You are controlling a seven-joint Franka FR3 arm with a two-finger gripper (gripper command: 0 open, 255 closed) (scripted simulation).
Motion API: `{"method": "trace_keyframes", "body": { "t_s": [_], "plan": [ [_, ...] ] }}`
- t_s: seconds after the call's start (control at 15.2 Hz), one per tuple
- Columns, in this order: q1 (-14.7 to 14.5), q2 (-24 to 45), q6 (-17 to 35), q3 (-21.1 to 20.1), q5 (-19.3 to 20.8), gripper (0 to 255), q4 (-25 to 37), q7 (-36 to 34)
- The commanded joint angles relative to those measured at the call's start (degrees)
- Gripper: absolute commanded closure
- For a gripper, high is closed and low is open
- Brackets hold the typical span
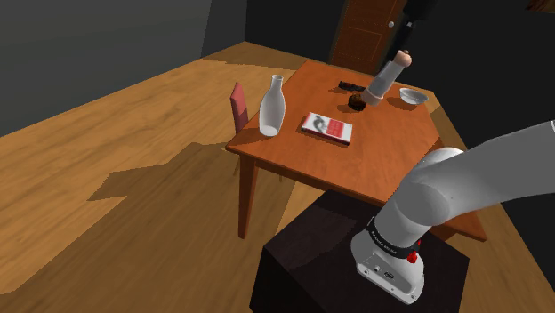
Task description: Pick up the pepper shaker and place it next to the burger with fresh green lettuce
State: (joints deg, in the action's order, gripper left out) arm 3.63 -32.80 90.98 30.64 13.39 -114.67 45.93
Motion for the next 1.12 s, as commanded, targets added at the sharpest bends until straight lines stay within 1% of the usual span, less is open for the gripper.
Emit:
{"method": "trace_keyframes", "body": {
  "t_s": [0.0, 0.2, 0.4, 0.59, 0.73, 0.86, 0.92, 1.06],
  "plan": [
    [-0.6, 3.2, 1.8, 3.3, -0.2, 255, 1.8, 2.8],
    [-1.6, 8.3, 4.1, 8.3, -1.5, 255, 4.9, 7.3],
    [-2.8, 14.5, 6.2, 13.9, -4.3, 255, 8.7, 12.4],
    [-4.0, 22.3, 7.8, 20.1, -9.4, 255, 13.3, 18.6],
    [-4.0, 28.8, 8.3, 24.3, -14.6, 255, 16.8, 23.6],
    [-2.2, 36.4, 8.0, 27.6, -21.3, 255, 20.9, 29.3],
    [-0.4, 40.4, 7.4, 28.4, -24.9, 255, 23.2, 32.1],
    [4.8, 47.7, 5.9, 28.2, -31.4, 255, 28.2, 36.7]
  ]
}}
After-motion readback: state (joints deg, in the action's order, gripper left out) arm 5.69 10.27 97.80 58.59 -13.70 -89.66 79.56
